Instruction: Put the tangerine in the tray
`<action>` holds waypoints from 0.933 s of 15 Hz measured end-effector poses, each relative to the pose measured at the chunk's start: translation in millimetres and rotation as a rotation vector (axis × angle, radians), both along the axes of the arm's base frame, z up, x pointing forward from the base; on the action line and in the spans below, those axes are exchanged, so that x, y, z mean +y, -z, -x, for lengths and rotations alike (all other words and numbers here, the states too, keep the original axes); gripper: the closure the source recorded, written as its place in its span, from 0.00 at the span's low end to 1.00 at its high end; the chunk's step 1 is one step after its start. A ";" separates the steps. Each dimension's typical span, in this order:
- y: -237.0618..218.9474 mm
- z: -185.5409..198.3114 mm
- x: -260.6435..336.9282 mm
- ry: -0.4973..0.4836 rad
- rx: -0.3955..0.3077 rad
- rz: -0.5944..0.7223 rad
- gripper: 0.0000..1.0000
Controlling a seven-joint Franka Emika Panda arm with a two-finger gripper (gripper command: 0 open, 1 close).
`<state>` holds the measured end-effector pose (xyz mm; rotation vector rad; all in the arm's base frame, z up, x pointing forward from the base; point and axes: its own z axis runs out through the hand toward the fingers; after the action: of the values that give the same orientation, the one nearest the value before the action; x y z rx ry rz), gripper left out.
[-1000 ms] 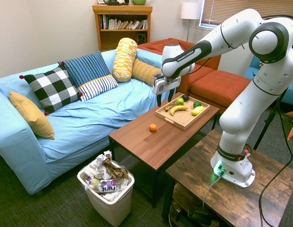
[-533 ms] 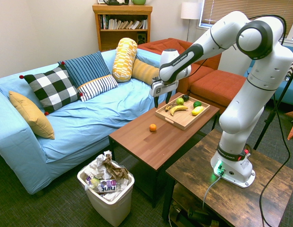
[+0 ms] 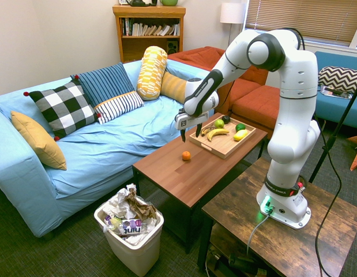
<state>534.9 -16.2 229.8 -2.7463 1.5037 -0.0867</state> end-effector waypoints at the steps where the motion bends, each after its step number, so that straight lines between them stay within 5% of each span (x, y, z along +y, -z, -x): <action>1: 10.2 -7.8 0.2 0.006 0.002 0.002 0.00; 14: 107.7 -32.9 0.8 0.049 0.093 0.025 0.00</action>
<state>567.8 -15.4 122.1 -2.7690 1.6036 0.0225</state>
